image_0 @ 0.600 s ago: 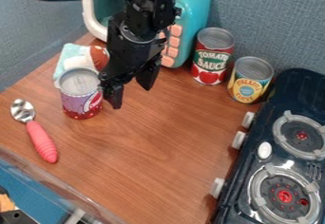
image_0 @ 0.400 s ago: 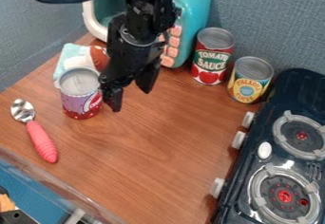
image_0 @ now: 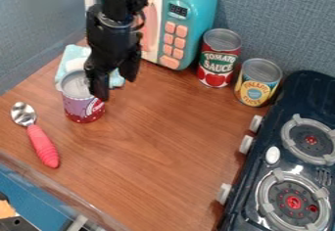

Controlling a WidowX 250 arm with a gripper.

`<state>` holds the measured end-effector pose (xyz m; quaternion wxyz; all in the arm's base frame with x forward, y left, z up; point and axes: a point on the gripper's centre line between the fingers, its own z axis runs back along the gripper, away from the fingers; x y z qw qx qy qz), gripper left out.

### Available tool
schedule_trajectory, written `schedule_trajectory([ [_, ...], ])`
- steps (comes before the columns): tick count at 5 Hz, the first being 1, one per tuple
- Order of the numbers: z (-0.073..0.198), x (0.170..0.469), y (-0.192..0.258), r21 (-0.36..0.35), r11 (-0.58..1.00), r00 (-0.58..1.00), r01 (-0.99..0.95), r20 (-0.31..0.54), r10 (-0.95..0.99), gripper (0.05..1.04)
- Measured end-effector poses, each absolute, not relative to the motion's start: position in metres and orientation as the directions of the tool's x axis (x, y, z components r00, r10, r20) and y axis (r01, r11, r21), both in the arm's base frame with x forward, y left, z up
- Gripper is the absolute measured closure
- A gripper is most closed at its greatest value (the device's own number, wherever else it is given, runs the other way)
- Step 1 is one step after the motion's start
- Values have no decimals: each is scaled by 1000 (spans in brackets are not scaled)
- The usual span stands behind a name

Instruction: Move the mushroom to lower right of table

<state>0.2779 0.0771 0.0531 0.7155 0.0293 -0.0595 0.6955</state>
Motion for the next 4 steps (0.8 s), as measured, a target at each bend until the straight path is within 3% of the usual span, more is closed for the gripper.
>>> schedule_trajectory([
  [4, 46, 318, 166, -60, -216, -219, -975, 54, 974, 83],
])
